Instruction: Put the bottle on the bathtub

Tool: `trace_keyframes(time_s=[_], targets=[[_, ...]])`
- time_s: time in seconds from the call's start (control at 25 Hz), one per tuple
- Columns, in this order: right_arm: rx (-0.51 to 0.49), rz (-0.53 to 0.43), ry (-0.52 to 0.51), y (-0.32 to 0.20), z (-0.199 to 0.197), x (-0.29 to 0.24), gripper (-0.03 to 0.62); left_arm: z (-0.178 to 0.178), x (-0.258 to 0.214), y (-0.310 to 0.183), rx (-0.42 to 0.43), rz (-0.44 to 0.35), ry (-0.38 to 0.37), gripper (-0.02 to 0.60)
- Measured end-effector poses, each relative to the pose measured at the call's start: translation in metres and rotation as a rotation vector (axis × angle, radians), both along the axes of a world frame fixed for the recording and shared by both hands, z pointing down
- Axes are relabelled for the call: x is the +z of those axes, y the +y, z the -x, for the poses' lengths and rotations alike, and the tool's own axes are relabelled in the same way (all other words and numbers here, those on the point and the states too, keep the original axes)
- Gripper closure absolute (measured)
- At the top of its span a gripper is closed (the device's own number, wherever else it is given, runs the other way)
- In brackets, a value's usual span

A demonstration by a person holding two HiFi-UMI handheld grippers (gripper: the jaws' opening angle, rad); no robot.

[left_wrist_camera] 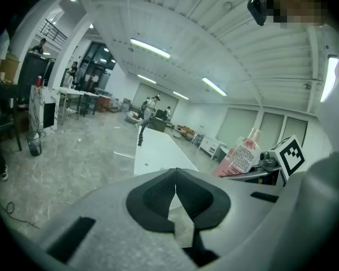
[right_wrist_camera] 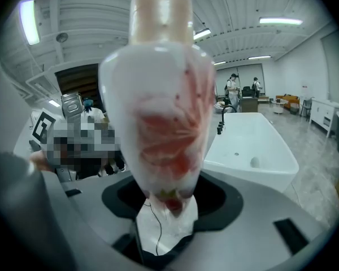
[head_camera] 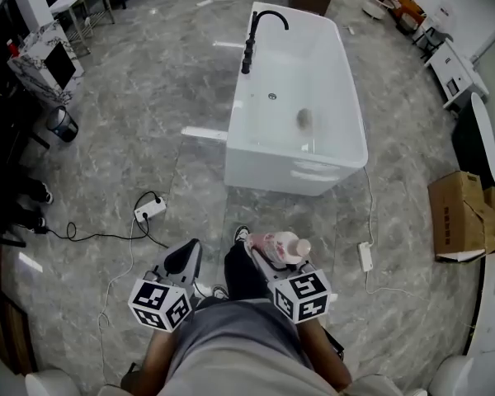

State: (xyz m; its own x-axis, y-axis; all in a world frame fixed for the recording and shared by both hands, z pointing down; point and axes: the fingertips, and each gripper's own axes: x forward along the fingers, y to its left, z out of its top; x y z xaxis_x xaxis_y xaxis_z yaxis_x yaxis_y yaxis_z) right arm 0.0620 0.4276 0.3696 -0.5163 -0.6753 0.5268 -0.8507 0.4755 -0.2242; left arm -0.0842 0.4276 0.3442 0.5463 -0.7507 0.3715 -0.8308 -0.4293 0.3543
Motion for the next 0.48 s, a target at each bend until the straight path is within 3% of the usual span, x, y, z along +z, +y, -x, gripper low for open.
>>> trace_keyframes(time_s=[0.48], targets=[[-0.066, 0.077, -0.019, -0.157, -0.029, 0.025, 0.367, -0.048, 0.005, -0.155, 0.052, 0.070, -0.067, 0.574]])
